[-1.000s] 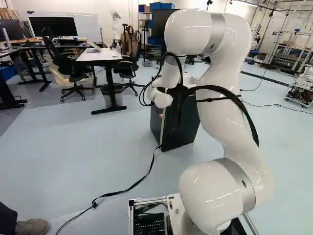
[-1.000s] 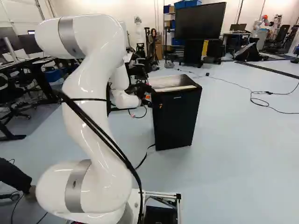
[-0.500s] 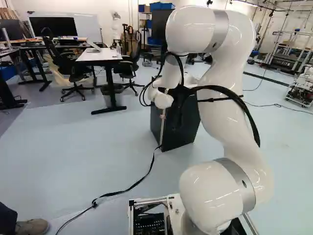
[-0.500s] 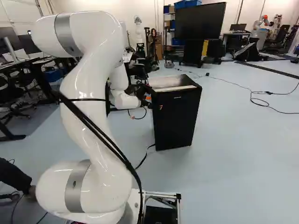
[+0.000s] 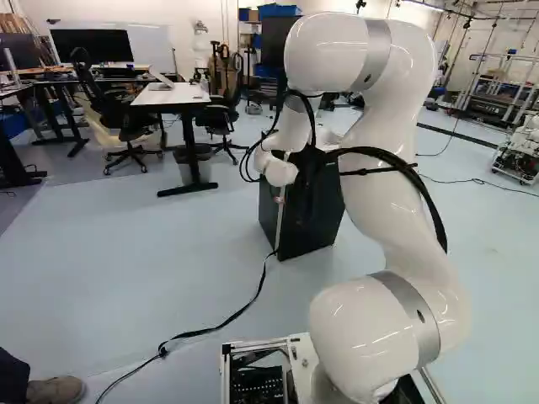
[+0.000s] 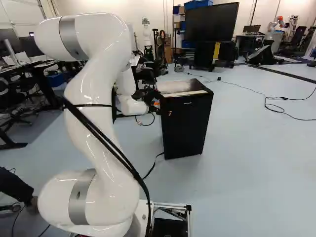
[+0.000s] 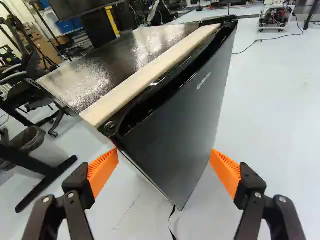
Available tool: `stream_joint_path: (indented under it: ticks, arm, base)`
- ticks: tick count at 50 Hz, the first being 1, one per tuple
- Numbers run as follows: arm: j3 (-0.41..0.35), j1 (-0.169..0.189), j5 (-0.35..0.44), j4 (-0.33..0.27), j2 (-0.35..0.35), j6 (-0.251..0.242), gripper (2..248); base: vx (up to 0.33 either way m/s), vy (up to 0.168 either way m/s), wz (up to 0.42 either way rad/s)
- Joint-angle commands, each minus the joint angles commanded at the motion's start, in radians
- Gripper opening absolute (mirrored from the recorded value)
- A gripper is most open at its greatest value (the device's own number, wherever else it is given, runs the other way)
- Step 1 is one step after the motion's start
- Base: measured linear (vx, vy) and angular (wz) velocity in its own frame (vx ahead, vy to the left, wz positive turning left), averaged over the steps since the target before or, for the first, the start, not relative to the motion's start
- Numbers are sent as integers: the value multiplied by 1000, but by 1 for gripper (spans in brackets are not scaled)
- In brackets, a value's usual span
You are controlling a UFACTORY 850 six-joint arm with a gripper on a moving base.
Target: Open the fridge door
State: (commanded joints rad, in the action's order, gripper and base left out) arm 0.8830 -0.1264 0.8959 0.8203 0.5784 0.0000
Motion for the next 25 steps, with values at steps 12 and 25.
stream_joint_path:
  ticks: [12, 25]
  arm:
    - [25, -3, 0, 0, 17, 0, 247]
    - [29, -4, 0, 35, 20, 0, 247]
  base:
    - [0, 0, 0]
    - [0, 0, 0]
